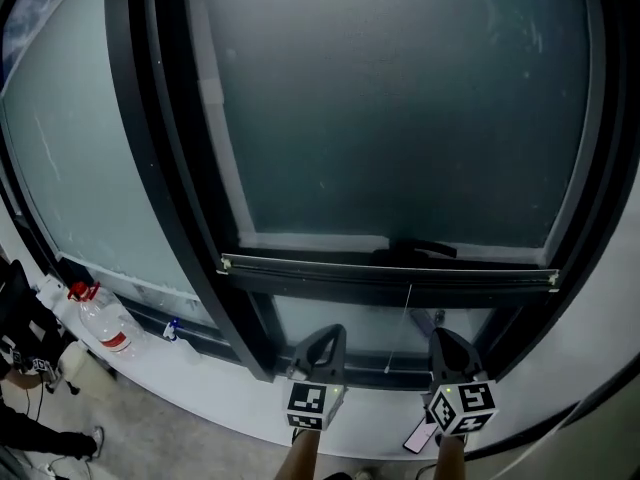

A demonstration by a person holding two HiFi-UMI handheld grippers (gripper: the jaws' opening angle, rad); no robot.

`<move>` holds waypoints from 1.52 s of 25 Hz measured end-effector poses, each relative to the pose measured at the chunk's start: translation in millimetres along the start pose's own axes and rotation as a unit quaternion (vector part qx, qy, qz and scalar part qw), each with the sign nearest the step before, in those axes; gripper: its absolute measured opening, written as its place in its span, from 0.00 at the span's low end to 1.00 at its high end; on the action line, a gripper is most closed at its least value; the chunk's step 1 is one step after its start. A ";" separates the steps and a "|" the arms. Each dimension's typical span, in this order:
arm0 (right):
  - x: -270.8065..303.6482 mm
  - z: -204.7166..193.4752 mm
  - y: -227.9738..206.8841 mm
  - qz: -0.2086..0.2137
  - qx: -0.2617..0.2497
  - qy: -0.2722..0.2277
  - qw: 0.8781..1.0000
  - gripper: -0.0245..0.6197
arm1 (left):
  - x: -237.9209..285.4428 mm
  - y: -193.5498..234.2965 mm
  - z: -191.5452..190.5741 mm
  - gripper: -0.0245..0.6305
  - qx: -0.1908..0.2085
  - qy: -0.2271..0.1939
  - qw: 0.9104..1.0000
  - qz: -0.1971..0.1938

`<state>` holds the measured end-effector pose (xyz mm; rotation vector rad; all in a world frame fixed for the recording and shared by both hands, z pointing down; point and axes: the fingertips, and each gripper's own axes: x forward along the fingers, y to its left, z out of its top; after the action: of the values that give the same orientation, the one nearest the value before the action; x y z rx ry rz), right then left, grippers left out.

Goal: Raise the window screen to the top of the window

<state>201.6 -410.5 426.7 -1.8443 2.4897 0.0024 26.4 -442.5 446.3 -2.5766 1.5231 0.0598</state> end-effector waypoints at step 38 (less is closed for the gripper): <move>83.0 3.7 -51.0 0.109 -0.631 0.283 0.714 0.17 | 80.7 68.5 -7.8 0.18 0.534 0.253 0.796 -0.132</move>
<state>226.4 -504.6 421.3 -1.9095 3.4989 1.8551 5.3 -546.1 437.9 -1.8174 0.8125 -1.2231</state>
